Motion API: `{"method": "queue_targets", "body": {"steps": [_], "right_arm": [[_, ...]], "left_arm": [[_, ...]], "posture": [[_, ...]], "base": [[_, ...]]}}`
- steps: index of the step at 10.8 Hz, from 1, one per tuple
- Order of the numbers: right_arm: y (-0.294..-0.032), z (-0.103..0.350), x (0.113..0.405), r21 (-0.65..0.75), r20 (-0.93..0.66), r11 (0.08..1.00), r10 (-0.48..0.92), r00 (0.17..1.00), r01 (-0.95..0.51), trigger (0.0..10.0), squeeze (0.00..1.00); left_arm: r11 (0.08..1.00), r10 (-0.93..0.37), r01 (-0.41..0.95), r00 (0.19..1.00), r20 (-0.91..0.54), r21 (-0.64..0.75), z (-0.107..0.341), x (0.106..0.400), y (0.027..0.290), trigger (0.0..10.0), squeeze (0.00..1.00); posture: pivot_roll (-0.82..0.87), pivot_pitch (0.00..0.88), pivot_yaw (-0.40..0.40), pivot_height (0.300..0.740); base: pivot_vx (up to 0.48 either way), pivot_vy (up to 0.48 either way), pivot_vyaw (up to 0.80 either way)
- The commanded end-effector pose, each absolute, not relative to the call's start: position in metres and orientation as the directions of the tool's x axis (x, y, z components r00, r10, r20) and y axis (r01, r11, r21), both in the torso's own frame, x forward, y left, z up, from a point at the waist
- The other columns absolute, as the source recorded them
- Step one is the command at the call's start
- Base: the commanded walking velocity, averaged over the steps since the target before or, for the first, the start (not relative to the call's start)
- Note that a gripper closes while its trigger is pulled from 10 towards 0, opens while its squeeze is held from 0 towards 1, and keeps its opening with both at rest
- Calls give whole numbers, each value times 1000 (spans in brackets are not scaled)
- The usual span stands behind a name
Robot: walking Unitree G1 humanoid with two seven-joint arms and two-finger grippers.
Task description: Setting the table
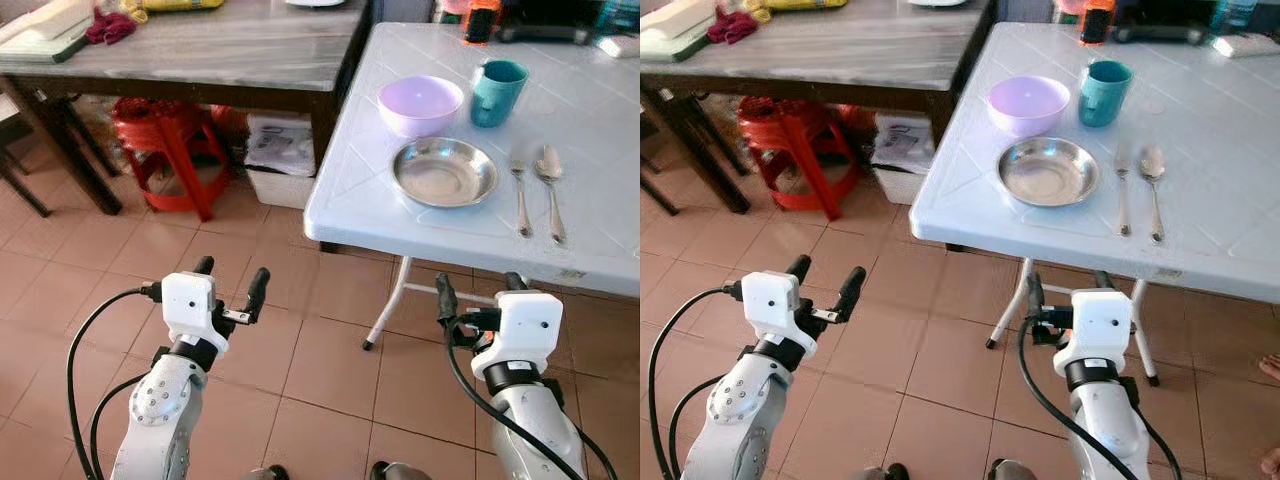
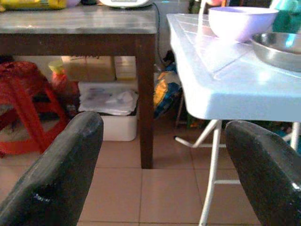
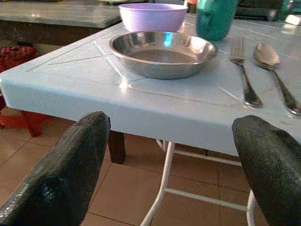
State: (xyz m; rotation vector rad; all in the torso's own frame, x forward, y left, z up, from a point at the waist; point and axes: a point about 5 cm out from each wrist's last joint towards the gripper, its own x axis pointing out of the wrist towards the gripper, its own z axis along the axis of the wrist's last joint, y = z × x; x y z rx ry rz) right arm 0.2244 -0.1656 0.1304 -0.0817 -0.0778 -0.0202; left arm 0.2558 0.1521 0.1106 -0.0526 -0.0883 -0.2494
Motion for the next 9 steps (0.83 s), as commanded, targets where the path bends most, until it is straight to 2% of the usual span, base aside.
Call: {"method": "queue_targets", "body": {"steps": [1,4,9], "right_arm": [[-164,126,223,-71,53,997,-19,998,23,10000,0],[-164,125,222,-66,48,998,-19,999,22,10000,0],[-161,124,222,-76,52,997,-8,999,12,10000,0]], "left_arm": [[965,-255,258,964,75,-39,108,255,154,10000,0],[961,-270,273,960,68,-39,106,253,152,10000,0],[959,-279,281,958,64,-32,106,250,151,10000,0]], "posture": [[-67,166,91,740],[-66,165,92,740],[-64,167,97,740]], "base": [[247,0,-619],[249,0,-575],[259,0,0]]}}
